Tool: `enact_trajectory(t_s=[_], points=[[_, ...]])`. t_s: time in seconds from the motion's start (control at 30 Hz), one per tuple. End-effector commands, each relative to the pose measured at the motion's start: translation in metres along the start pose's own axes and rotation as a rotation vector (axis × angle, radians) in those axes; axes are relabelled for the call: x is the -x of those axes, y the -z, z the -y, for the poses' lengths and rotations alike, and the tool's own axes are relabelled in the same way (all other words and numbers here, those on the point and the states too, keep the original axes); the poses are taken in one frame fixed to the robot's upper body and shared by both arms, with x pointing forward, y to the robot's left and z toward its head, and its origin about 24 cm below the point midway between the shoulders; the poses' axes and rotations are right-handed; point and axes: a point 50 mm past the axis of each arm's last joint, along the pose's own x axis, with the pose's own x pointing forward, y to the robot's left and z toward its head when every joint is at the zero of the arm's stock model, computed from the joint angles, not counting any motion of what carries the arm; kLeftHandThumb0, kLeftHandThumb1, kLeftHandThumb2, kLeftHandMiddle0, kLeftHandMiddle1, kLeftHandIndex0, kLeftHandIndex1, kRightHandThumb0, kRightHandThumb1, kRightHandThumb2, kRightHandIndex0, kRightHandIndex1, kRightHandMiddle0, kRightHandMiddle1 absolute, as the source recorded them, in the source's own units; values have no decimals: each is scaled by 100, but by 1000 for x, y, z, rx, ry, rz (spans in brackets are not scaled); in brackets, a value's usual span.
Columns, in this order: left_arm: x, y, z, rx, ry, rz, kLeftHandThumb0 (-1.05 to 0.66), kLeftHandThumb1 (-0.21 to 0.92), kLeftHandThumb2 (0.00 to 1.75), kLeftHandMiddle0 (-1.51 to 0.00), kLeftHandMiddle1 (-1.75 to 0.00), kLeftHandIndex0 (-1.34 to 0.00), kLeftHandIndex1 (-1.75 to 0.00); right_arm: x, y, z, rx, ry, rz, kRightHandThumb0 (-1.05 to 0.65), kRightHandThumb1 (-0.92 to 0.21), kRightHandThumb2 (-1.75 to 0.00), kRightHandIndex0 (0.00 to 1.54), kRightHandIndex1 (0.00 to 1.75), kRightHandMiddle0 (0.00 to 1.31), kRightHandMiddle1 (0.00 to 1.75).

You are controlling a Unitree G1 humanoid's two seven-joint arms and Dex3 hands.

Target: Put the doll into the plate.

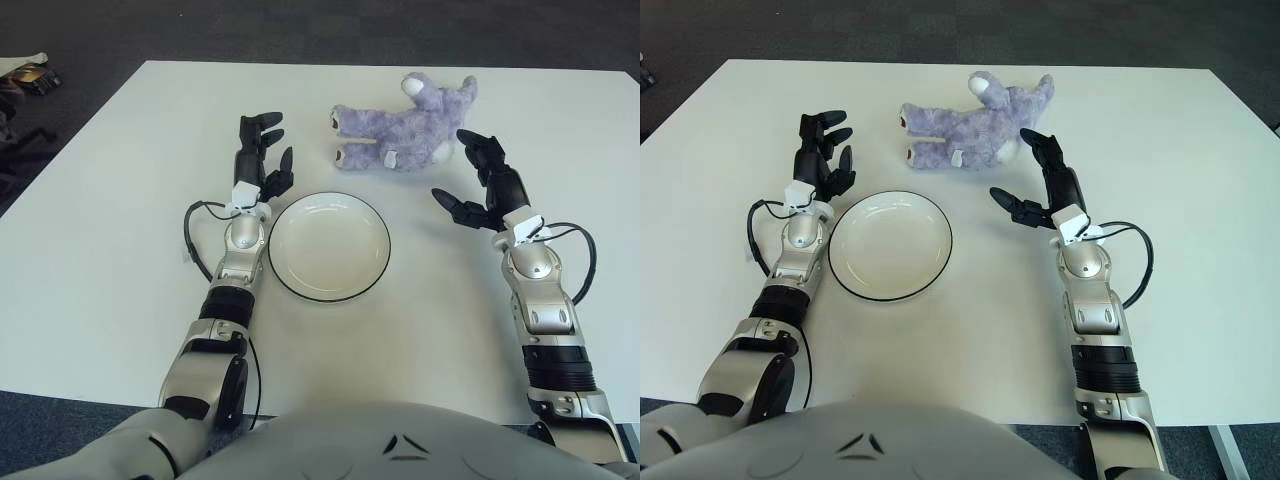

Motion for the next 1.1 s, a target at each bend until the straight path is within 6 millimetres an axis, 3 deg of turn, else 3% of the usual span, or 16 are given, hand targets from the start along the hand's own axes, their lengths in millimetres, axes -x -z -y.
enact_trajectory(t_s=[0.0,0.43,0.67,0.83,1.07], points=[[27,27,-6,-39,1,-127,-77,92,60,-11,-104,0,-117,-3,-6,2,127,32,81,-96,-65,-42,3,19,0,48],[28,27,-5,-44,-4,-119,-75,92,57,-11,-104,0,-119,-4,-20,-3,263,99,206,-97,-63,-45,11,22,0,80],[28,27,-5,-33,0,-121,-71,92,57,-12,-101,0,-123,-8,-30,-3,333,113,229,-94,-60,-46,15,24,0,85],[28,27,-4,-9,6,-130,-67,91,57,-15,-94,0,-124,-11,-35,-4,389,117,221,-80,-42,-70,12,33,0,79],[28,26,-4,12,10,-135,-64,89,58,-16,-90,0,-124,-17,-38,-4,546,119,209,-67,-28,-86,8,38,0,69]])
